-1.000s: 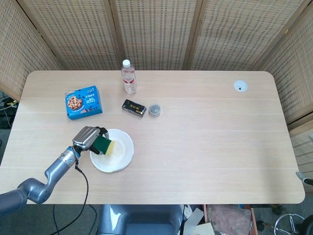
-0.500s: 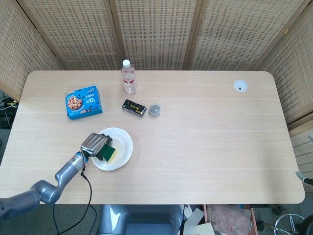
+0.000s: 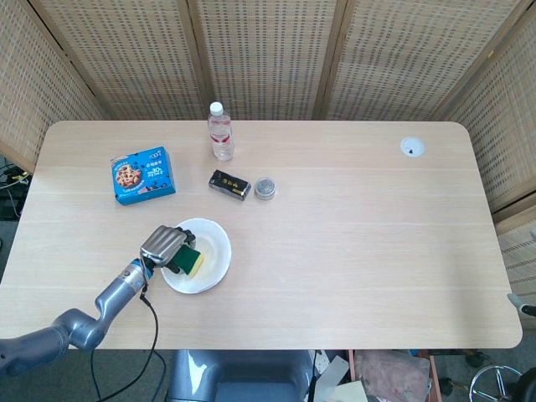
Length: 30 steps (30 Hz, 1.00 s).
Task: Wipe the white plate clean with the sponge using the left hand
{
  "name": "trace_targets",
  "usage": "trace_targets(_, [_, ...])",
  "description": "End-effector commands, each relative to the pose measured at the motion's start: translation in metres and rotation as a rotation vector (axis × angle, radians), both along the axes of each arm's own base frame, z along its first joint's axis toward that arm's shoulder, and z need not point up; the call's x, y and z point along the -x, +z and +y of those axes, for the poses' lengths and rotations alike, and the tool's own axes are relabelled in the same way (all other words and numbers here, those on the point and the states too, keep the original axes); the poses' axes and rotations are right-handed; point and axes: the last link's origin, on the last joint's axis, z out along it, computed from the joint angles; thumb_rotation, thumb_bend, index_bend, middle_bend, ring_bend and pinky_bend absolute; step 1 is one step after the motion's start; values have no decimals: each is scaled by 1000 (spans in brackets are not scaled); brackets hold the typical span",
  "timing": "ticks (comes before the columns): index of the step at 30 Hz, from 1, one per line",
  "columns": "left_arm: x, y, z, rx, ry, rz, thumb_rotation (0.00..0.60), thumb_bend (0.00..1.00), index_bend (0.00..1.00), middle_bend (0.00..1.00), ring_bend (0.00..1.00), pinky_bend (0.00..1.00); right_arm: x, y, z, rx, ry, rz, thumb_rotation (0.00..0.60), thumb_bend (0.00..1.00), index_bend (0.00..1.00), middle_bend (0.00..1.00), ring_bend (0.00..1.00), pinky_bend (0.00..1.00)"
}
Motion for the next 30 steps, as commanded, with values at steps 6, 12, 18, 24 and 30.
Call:
trace_targets(6, [-15,21,13,-50,-73,27,600,144,573,411,368,446,-1,0,0,-2,4,-2,600,0,0,0,0,0])
trace_targets(12, [-19,6,13,-30,-87,68,600,144,575,411,368,446,-1,1,0,-2,1,-4,600,0,0,0,0,0])
trace_targets(18, [-24,-17,9,10,-38,39,600,144,576,411,368,446,0,1,-1,-4,-1,-7,600,0,0,0,0,0])
trace_targets(24, [-25,-33,6,31,-16,45,600,144,578,411,368,447,0,1,-1,-1,-2,-8,600,0,0,0,0,0])
trace_targets(30, [-22,-42,1,47,-19,57,600,143,581,411,368,448,1,2,0,-1,-3,-11,600,0,0,0,0,0])
